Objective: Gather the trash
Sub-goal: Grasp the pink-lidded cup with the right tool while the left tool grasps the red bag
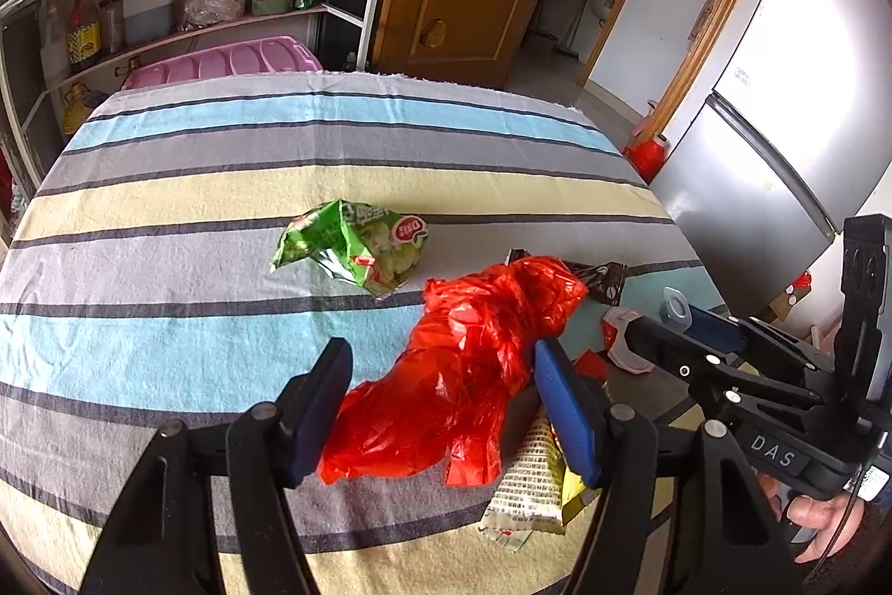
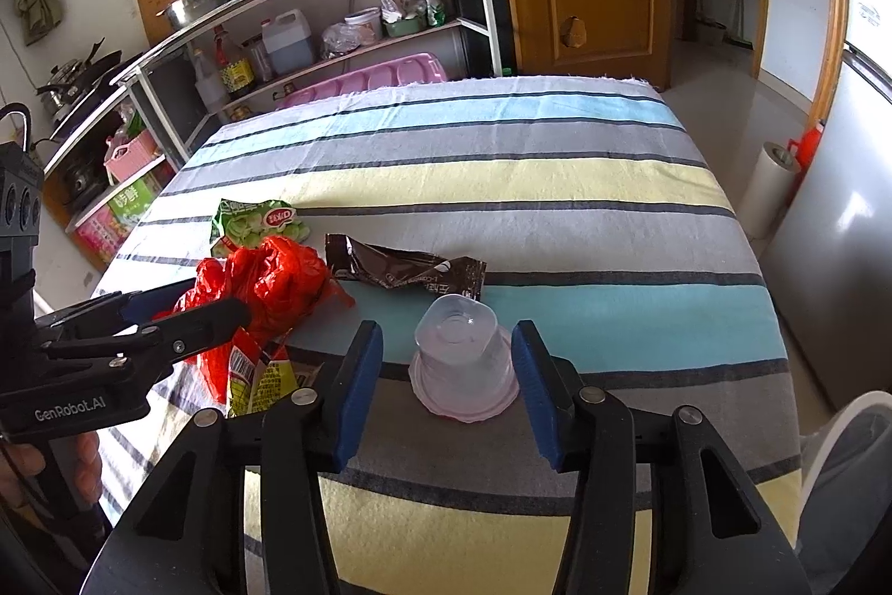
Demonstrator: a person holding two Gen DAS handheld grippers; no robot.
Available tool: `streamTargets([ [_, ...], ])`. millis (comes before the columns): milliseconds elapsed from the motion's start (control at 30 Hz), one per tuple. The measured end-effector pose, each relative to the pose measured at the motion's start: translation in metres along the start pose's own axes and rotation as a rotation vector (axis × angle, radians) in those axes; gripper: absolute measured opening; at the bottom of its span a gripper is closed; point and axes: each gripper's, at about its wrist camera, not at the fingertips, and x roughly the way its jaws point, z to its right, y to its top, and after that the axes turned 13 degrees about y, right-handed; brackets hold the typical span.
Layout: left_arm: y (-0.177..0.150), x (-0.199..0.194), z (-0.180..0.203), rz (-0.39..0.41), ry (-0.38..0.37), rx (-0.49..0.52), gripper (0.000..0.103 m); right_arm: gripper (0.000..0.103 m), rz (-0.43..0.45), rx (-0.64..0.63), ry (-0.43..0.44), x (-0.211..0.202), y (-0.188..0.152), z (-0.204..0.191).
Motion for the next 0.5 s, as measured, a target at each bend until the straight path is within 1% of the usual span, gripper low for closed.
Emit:
streamTargets([
  [67,0.0001,0.0004,0.0018,0.000,-0.013,0.012,0.060,0.044,-0.005,0.001,0.009,0.0011,-0.0003,-0.0002],
  [167,-0.0002,-0.0019,0.0057,0.008,-0.015,0.028,0.053,0.040,-0.009,-0.004,0.020,0.0024,-0.0006,-0.0005],
  [233,-0.0003,-0.0027,0.0085,0.013,-0.008,0.040,0.052,0.034,-0.005,-0.009,0.017,0.0020,-0.0006,-0.0011],
  [500,0.0007,-0.0062,0.0073,0.023,0.004,0.039,0.050,0.033,0.009,-0.008,0.027,-0.0019,-0.0020,-0.0008],
])
